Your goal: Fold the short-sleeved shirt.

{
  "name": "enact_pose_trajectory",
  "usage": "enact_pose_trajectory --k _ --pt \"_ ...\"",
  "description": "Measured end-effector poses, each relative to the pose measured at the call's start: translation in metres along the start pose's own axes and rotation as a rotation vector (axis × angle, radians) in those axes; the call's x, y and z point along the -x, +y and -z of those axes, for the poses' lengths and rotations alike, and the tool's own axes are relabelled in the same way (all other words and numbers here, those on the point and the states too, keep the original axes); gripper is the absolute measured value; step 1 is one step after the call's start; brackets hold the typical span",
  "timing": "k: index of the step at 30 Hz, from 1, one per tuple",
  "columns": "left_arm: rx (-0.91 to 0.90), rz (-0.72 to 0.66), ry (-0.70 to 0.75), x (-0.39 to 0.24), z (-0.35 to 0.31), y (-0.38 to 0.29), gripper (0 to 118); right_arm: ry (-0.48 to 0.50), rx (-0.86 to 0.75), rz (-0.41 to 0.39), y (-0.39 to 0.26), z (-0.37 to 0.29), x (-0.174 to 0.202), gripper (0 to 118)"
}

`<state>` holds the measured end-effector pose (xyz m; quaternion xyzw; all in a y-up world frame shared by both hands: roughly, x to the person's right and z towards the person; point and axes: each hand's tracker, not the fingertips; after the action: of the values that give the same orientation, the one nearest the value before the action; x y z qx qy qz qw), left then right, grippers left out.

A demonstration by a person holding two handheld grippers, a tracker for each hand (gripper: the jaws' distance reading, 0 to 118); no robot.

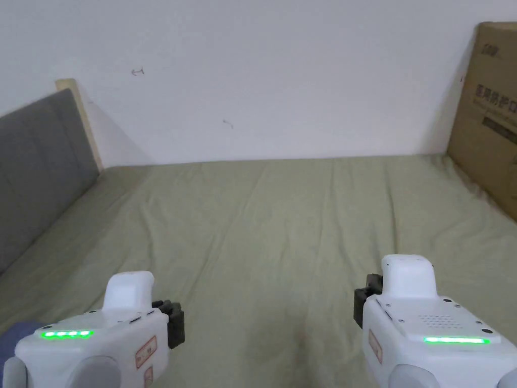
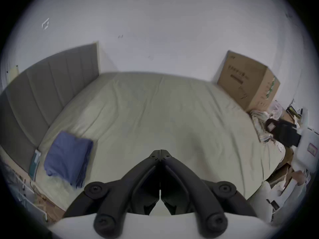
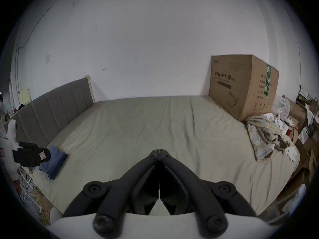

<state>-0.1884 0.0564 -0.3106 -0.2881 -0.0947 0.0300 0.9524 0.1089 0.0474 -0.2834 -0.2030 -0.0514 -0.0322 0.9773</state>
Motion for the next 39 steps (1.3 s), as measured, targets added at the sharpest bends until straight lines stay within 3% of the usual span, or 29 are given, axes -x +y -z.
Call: enact_pose_trajectory --k 5,10,21,23,24,26,27,29,33,39 --pt "-0.176 0.059 0.075 -0.039 -0.027 0.032 0 0.011 -0.113 0.016 0.039 -0.024 -0.010 0" --pt "-0.307 0.087 0.133 -0.065 -0.056 0.052 0 -0.021 -0.232 -0.041 0.071 -0.055 -0.010 0" --pt "-0.497 0.120 0.214 -0.088 -0.103 0.042 1 -0.020 -0.327 -0.061 0.074 -0.093 0.001 1" --pt "-0.515 0.104 0.181 -0.086 -0.110 0.040 14 -0.022 -0.334 -0.062 0.072 -0.096 0.002 9" --pt "-0.514 0.100 0.170 -0.085 -0.112 0.040 31 -0.023 -0.336 -0.060 0.071 -0.098 0.003 18" --pt "-0.499 0.100 0.165 -0.086 -0.113 0.040 91 -0.018 -0.335 -0.058 0.069 -0.099 0.003 33" --pt "-0.492 0.103 0.164 -0.087 -0.111 0.040 103 -0.017 -0.335 -0.058 0.068 -0.099 0.003 42" --pt "-0.495 0.102 0.163 -0.087 -0.109 0.036 111 -0.022 -0.336 -0.058 0.068 -0.097 0.003 79" --pt "-0.447 0.123 0.197 -0.093 -0.100 0.036 113 -0.032 -0.345 -0.055 0.067 -0.094 0.005 89" --pt "-0.424 0.058 0.137 -0.096 -0.097 0.039 113 -0.024 -0.334 -0.060 0.065 -0.090 0.006 90"
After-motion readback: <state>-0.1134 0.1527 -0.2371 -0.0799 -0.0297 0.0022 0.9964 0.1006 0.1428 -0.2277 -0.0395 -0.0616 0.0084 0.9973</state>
